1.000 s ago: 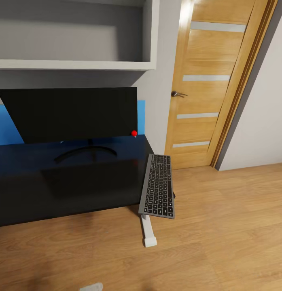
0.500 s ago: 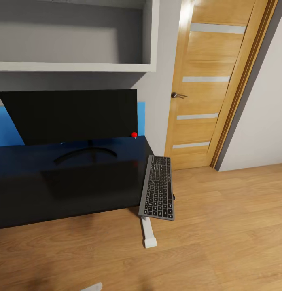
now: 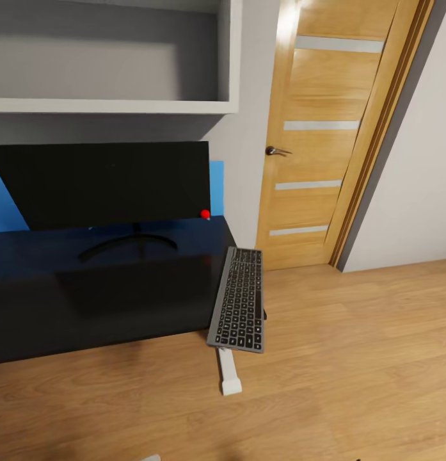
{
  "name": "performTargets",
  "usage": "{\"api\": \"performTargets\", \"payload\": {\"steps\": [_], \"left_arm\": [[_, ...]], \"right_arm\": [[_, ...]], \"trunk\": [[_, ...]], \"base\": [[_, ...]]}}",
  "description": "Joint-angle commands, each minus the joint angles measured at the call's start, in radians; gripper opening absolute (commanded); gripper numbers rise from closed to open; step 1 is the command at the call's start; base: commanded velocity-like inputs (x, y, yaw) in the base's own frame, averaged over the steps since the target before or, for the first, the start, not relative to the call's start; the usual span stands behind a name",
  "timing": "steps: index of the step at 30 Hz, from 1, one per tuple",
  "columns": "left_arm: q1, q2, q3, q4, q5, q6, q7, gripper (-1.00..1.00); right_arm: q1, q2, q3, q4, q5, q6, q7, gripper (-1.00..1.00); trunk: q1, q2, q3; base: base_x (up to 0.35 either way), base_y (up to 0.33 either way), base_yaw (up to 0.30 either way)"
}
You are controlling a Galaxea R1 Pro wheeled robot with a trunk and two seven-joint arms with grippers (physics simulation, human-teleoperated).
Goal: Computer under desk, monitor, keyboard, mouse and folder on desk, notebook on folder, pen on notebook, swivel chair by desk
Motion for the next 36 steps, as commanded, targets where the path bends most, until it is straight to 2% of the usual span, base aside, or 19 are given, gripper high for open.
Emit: {"api": "performTargets", "payload": {"steps": [1,4,25,36], "left_arm": [[-0.002,-0.006,-0.008,0.002,0.008,-0.006,0.006,1.00],[-0.002,-0.016,-0.008,0.009,0.008,-0.006,0.006,1.00],[-0.002,-0.024,-0.008,0.019,0.008,-0.006,0.006,1.00],[-0.002,-0.024,-0.008,0.019,0.008,-0.006,0.006,1.00]], "right_arm": [[0.000,-0.001,0.009,0.000,-0.007,-0.002,-0.003,1.00],[0.000,-0.001,0.009,0.000,-0.006,-0.003,-0.002,1.00],[0.000,-0.002,0.009,0.001,-0.006,-0.003,-0.002,1.00],[0.000,-0.006,0.009,0.001,-0.006,-0.003,-0.002,1.00]], "trunk": [[0.000,0.000,-0.001],[0.000,0.000,-0.001],[0.000,0.000,0.006],[0.000,0.000,0.013]], "base": [[0.084,-0.284,0.000],[0.087,-0.291,-0.095],[0.030,-0.291,-0.244],[0.015,-0.078,-0.253]]}}
